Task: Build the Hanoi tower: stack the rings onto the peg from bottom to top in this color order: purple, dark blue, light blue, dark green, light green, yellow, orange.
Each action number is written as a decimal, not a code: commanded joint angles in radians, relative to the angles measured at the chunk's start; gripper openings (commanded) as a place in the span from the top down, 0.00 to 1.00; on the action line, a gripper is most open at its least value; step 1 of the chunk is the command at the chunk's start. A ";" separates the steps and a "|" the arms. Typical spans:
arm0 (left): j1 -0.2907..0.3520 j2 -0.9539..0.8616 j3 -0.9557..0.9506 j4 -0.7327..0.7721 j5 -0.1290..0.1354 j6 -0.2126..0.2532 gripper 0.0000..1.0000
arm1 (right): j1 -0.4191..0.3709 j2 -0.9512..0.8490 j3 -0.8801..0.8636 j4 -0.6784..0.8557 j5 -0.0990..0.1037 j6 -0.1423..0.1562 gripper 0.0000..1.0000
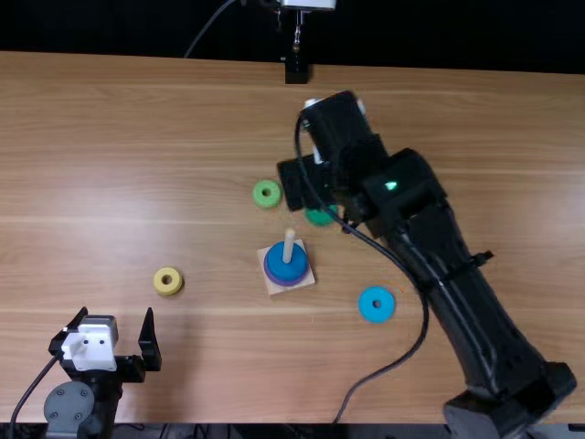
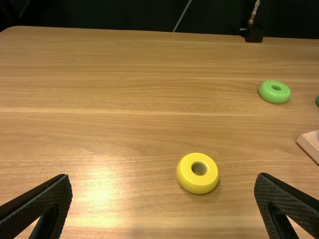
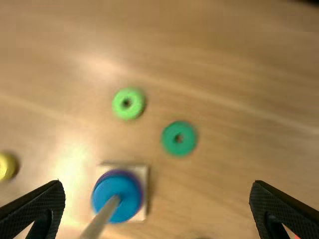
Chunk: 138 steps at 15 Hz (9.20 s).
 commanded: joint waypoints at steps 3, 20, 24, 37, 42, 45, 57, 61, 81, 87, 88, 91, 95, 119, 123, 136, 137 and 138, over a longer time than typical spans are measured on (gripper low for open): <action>0.004 -0.012 -0.110 -0.078 0.007 0.005 0.00 | -0.097 -0.166 -0.177 0.159 0.046 0.004 0.00; 0.004 -0.012 -0.110 -0.078 0.007 0.005 0.00 | -0.180 -0.437 -1.020 0.301 -0.107 0.019 0.00; 0.004 -0.012 -0.110 -0.078 0.007 0.005 0.00 | -0.180 -0.416 -1.059 0.305 -0.199 0.133 0.00; 0.004 -0.012 -0.110 -0.078 0.007 0.005 0.00 | -0.178 -0.170 -1.055 0.309 -0.192 0.135 0.00; 0.004 -0.012 -0.110 -0.078 0.007 0.005 0.00 | -0.177 -0.169 -1.057 0.307 -0.190 0.135 0.21; 0.004 -0.012 -0.110 -0.078 0.007 0.005 0.00 | -0.175 -0.169 -1.065 0.307 -0.186 0.135 0.64; 0.004 -0.012 -0.110 -0.078 0.007 0.005 0.00 | -0.163 -0.282 -1.034 0.301 -0.184 0.122 1.00; 0.004 -0.012 -0.110 -0.078 0.007 0.005 0.00 | -0.161 -0.353 -0.956 0.290 -0.186 0.113 1.00; 0.004 -0.012 -0.110 -0.078 0.007 0.005 0.00 | 0.078 -0.041 -0.012 -0.290 -0.188 0.036 1.00; 0.004 -0.012 -0.110 -0.078 0.007 0.005 0.00 | 0.132 0.052 0.051 -0.293 -0.188 0.049 1.00; 0.004 -0.012 -0.110 -0.078 0.007 0.005 0.00 | 0.132 0.060 0.051 -0.291 -0.186 0.049 1.00; 0.004 -0.012 -0.110 -0.078 0.007 0.005 0.00 | 0.132 0.085 0.051 -0.288 -0.186 0.047 1.00; 0.004 -0.012 -0.110 -0.078 0.007 0.005 0.00 | 0.132 0.100 0.051 -0.282 -0.186 0.045 1.00; 0.004 -0.012 -0.110 -0.078 0.007 0.005 0.00 | 0.037 0.295 0.244 -0.164 -0.129 0.249 0.00; 0.004 -0.012 -0.110 -0.078 0.007 0.005 0.00 | -0.028 0.358 0.232 -0.161 -0.094 0.245 0.00; 0.004 -0.012 -0.110 -0.078 0.007 0.005 0.00 | -0.088 0.408 -0.123 0.088 -0.096 0.010 0.00; 0.004 -0.012 -0.110 -0.078 0.007 0.005 0.00 | -0.091 0.410 -0.124 0.088 -0.096 0.014 0.00; 0.004 -0.012 -0.110 -0.078 0.007 0.005 0.00 | -0.098 0.411 -0.127 0.088 -0.096 0.015 0.00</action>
